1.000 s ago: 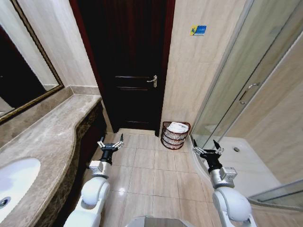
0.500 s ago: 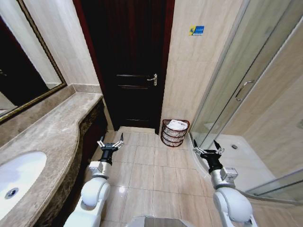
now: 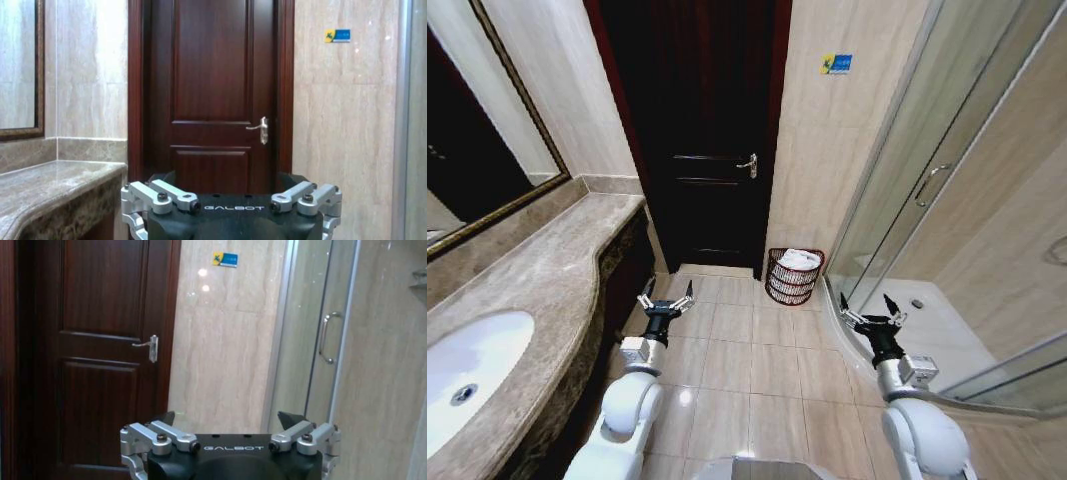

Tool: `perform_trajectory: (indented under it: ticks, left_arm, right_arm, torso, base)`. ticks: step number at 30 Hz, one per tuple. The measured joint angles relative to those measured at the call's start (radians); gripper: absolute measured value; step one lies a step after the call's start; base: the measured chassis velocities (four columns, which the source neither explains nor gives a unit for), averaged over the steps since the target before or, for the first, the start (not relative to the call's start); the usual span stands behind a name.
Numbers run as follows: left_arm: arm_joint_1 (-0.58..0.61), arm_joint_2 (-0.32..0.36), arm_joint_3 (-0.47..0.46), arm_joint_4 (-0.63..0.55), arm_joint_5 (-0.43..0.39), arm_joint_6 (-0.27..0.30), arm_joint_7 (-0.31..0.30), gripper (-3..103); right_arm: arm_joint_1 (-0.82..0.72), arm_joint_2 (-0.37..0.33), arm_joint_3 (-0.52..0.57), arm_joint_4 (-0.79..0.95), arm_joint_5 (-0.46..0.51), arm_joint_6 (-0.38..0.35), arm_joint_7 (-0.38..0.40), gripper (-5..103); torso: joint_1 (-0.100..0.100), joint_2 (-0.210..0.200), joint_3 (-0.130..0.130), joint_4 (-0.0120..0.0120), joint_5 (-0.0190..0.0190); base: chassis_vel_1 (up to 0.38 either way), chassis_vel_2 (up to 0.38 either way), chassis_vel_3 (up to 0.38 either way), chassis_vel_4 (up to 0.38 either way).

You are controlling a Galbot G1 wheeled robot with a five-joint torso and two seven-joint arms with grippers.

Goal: Discard the used towel into the hamper.

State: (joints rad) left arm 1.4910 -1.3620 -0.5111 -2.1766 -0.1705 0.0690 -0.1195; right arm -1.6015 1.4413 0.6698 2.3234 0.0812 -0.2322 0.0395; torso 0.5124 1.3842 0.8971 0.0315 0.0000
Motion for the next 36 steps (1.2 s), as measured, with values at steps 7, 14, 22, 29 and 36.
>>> perform_trajectory:
  ticks: [7, 14, 22, 29, 36]
  left_arm:
    - [0.001, 0.0, -0.001, 0.0, -0.006, -0.02, 0.0, 100]
    - [0.003, -0.007, 0.014, -0.002, -0.004, -0.032, 0.0, 100]
    - [0.016, -0.007, 0.023, -0.043, -0.003, 0.023, -0.002, 100]
    - [0.039, -0.011, 0.011, -0.067, 0.016, 0.043, -0.019, 100]
    - [0.083, -0.018, -0.042, -0.094, 0.033, 0.068, -0.006, 100]
  right_arm:
    - [-0.007, 0.002, 0.0, 0.009, 0.0, 0.0, 0.002, 100]
    - [-0.006, 0.002, 0.002, 0.009, 0.009, 0.007, 0.007, 100]
    - [-0.012, 0.002, 0.005, 0.013, 0.019, 0.02, 0.01, 100]
    - [-0.033, 0.007, 0.01, 0.026, 0.02, 0.036, 0.007, 100]
    - [-0.032, 0.029, 0.005, 0.024, 0.01, 0.046, 0.014, 100]
  torso:
    - [0.0, 0.0, 0.0, -0.0003, 0.0]
    - [0.0, 0.0, 0.0, -0.0001, 0.0]
    - [0.0, 0.0, 0.0, -0.0001, 0.0001]
    - [0.0, 0.0, 0.0, -0.0003, 0.0]
    - [0.0, 0.0, 0.0, -0.0001, 0.0001]
  base:
    - [0.057, -0.083, -0.066, 0.059]
    - [0.057, -0.065, -0.064, 0.063]
    - [0.017, -0.022, -0.016, 0.016]
    - [0.0, 0.0, 0.0, 0.0]
    - [0.0, 0.0, 0.0, 0.0]
